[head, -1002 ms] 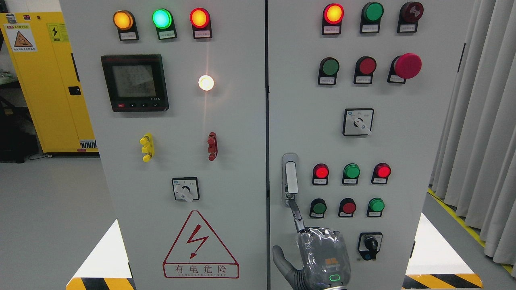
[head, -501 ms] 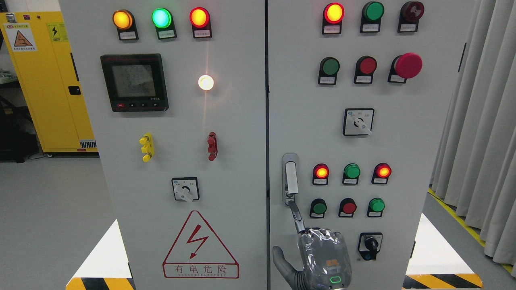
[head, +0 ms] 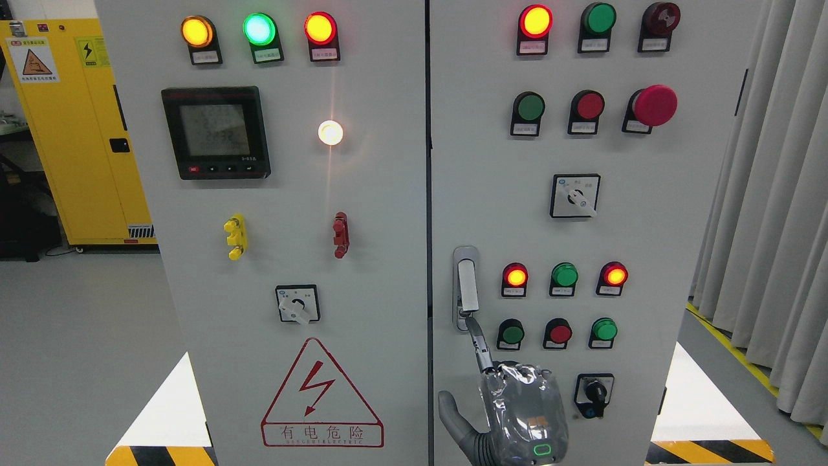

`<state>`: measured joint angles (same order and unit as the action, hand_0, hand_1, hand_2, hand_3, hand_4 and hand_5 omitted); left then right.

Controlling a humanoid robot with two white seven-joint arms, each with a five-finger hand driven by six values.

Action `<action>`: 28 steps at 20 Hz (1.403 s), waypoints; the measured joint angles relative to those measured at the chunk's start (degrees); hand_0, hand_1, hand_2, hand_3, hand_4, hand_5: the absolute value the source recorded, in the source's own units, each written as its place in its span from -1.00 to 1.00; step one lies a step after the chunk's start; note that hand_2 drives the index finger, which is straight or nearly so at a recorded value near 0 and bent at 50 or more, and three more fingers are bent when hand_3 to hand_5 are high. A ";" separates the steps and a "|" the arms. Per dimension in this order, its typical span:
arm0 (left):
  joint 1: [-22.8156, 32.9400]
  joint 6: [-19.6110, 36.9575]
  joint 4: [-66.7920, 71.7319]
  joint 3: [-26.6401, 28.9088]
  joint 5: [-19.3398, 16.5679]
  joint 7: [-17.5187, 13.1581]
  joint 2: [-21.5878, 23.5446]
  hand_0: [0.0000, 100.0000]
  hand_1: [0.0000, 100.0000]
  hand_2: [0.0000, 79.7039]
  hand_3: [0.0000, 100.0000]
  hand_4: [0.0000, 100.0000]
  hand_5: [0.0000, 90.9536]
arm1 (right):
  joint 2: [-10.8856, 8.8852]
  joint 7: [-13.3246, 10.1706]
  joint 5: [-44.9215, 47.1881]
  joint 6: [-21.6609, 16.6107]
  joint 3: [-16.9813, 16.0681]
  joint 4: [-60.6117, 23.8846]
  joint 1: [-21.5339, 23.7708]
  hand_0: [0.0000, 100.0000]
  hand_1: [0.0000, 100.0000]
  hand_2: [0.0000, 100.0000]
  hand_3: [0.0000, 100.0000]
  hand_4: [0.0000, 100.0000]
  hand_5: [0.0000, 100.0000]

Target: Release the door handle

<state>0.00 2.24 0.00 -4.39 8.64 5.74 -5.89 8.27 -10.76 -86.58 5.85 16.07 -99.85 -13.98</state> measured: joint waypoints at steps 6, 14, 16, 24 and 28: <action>0.00 0.00 0.00 0.00 0.00 0.00 0.00 -0.76 0.11 -1.00 -1.00 -1.00 -1.00 | 0.00 -0.26 0.63 -0.01 -0.23 -1.20 0.23 0.27 -0.23 0.47 1.00 0.97 1.00; 0.00 0.00 0.00 0.00 0.00 0.00 0.00 -0.76 0.11 -1.00 -1.00 -1.00 -1.00 | 0.04 -0.29 1.42 -0.01 -0.44 -2.52 0.32 -0.17 -0.59 0.74 1.00 1.00 1.00; 0.00 0.00 0.00 0.00 -0.01 0.00 0.00 -0.76 0.11 -1.00 -1.00 -1.00 -1.00 | 0.04 -0.13 1.78 -0.01 -0.47 -2.78 0.32 -0.28 -0.71 0.79 1.00 1.00 1.00; 0.00 0.00 0.00 0.00 0.00 0.00 0.00 -0.76 0.11 -1.00 -1.00 -1.00 -1.00 | 0.03 1.44 2.47 0.41 -0.50 -3.52 -1.36 -0.40 -0.49 0.84 1.00 1.00 1.00; 0.00 0.00 0.00 0.00 0.01 0.00 0.00 -0.76 0.11 -1.00 -1.00 -1.00 -1.00 | 0.02 2.24 1.80 1.32 -0.49 -3.57 -3.50 -0.41 -0.34 0.85 1.00 1.00 1.00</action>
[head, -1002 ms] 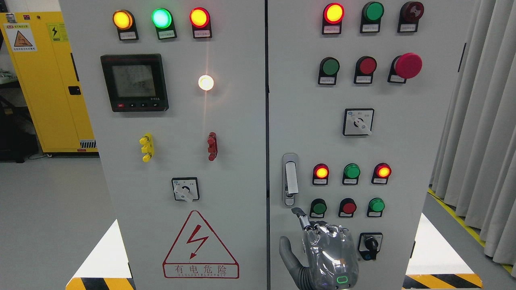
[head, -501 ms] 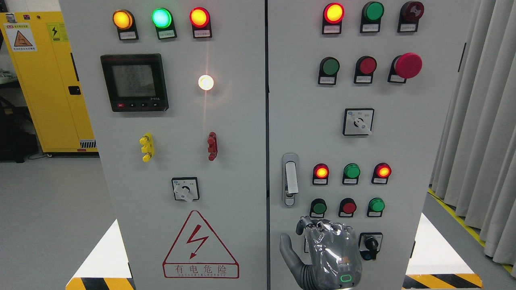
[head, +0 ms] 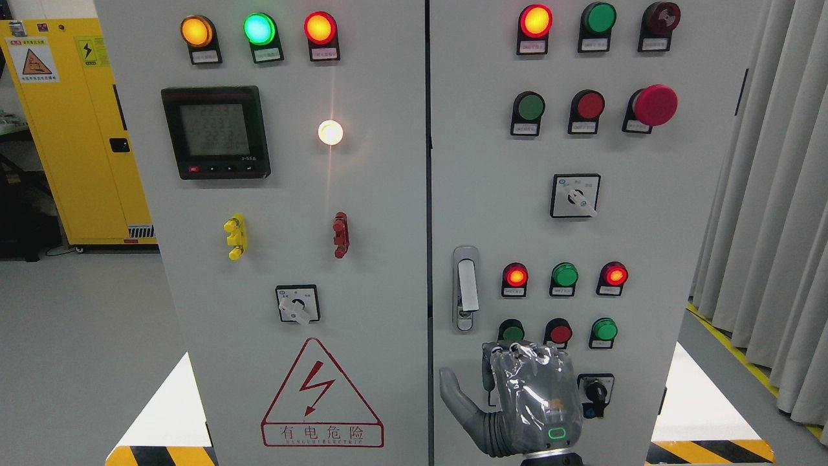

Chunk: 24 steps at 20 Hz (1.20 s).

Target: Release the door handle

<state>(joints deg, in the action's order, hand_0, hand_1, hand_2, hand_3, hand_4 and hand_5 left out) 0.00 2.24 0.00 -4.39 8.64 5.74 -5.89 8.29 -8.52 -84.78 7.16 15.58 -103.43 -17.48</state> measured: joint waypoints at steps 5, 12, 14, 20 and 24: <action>0.00 0.00 0.00 0.00 0.00 0.00 0.00 -0.76 0.11 -1.00 -1.00 -1.00 -1.00 | -0.01 0.83 -0.54 1.34 -0.02 0.25 -2.38 -0.41 -0.35 0.84 1.00 1.00 1.00; 0.00 0.00 0.00 0.00 -0.01 0.00 0.00 -0.76 0.11 -1.00 -1.00 -1.00 -1.00 | -0.02 1.13 -0.80 2.31 -0.10 1.53 -5.98 -0.43 -0.32 0.85 1.00 1.00 1.00; 0.00 0.00 0.00 0.00 -0.01 0.00 0.01 -0.76 0.11 -1.00 -1.00 -1.00 -1.00 | -0.02 1.21 -0.81 2.47 -0.12 2.03 -6.83 -0.43 -0.30 0.85 1.00 1.00 1.00; 0.00 0.00 0.00 0.00 -0.02 0.00 0.03 -0.76 0.11 -1.00 -1.00 -1.00 -1.00 | -0.02 1.26 -0.82 2.98 -0.24 3.47 -8.56 -0.42 -0.23 0.85 1.00 1.00 1.00; 0.00 0.00 0.00 0.00 -0.02 0.00 0.05 -0.76 0.11 -1.00 -1.00 -1.00 -1.00 | -0.02 1.28 -0.80 3.00 -0.47 4.39 -9.72 -0.37 -0.22 0.84 1.00 1.00 1.00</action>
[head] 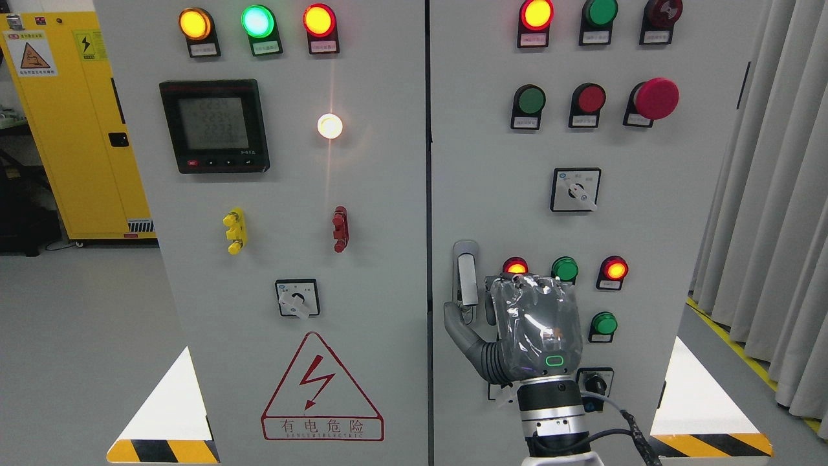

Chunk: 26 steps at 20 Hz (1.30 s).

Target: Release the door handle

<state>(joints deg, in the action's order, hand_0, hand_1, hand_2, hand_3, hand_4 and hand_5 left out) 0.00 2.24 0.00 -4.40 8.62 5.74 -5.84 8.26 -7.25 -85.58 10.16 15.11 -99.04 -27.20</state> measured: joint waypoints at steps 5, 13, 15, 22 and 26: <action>0.00 0.00 0.00 0.00 0.00 0.00 0.01 -0.76 0.11 -1.00 -1.00 -1.00 -1.00 | 0.01 0.00 0.03 0.00 -0.22 0.93 -0.75 -0.35 -0.20 0.84 1.00 1.00 1.00; 0.00 0.00 0.00 0.00 0.01 0.00 0.02 -0.76 0.11 -1.00 -1.00 -1.00 -1.00 | 0.05 0.16 0.05 0.00 -0.41 1.69 -1.05 -0.18 -0.17 0.84 1.00 1.00 1.00; 0.00 0.00 0.00 0.00 0.01 0.00 0.03 -0.76 0.11 -1.00 -1.00 -1.00 -1.00 | 0.06 0.25 0.06 0.00 -0.45 1.78 -1.05 -0.13 -0.16 0.84 1.00 1.00 1.00; 0.00 0.00 0.00 0.00 0.03 0.00 0.03 -0.76 0.11 -1.00 -1.00 -1.00 -1.00 | 0.14 -0.06 0.09 0.00 -0.53 1.95 -0.86 0.08 -0.16 0.84 1.00 1.00 1.00; 0.00 0.00 0.00 0.00 0.02 0.00 0.03 -0.76 0.11 -1.00 -1.00 -1.00 -1.00 | 0.20 -0.14 0.11 0.00 -0.56 1.99 -0.76 0.13 -0.15 0.84 1.00 1.00 1.00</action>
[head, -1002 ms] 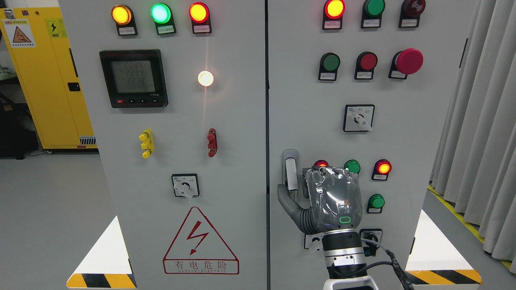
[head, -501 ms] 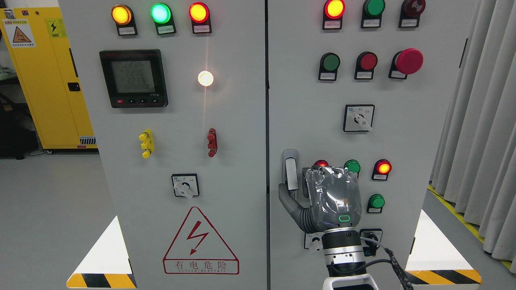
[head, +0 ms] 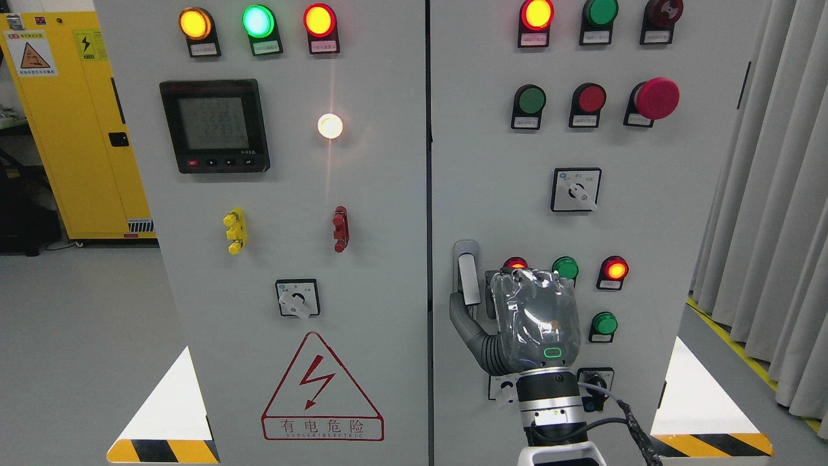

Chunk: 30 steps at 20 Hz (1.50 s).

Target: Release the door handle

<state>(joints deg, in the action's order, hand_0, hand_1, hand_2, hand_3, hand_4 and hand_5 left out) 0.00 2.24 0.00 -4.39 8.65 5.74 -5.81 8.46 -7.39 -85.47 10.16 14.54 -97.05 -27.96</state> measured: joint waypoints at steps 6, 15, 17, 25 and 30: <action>0.00 0.00 0.00 0.00 -0.01 0.00 0.01 -0.76 0.11 -1.00 -1.00 -1.00 -1.00 | 0.07 -0.13 -0.03 0.00 -0.06 -0.11 0.34 0.16 -0.14 0.84 1.00 1.00 1.00; 0.00 0.00 0.00 0.00 -0.02 0.00 0.01 -0.76 0.11 -1.00 -1.00 -1.00 -1.00 | 0.11 -0.21 -0.05 0.80 -0.11 -0.46 0.84 0.21 -0.12 0.83 1.00 1.00 1.00; 0.00 0.00 0.00 0.00 -0.01 0.00 0.01 -0.76 0.11 -1.00 -1.00 -1.00 -1.00 | 0.12 -0.29 -0.05 0.86 -0.11 -0.53 0.92 0.20 -0.12 0.83 1.00 1.00 1.00; 0.00 0.00 0.00 0.00 -0.02 0.00 0.01 -0.76 0.11 -1.00 -1.00 -1.00 -1.00 | 0.14 -0.32 -0.02 1.01 -0.24 -0.76 1.23 0.18 -0.14 0.83 1.00 1.00 1.00; 0.00 0.00 0.00 0.00 -0.01 0.00 0.01 -0.76 0.11 -1.00 -1.00 -1.00 -1.00 | 0.14 -0.23 0.07 1.01 -0.49 -0.93 1.29 0.17 -0.15 0.82 1.00 1.00 1.00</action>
<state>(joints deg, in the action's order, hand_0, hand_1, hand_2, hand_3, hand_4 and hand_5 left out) 0.00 2.24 0.00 -4.40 8.64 5.74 -5.80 8.61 -7.62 -85.40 11.17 14.05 -97.97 -26.67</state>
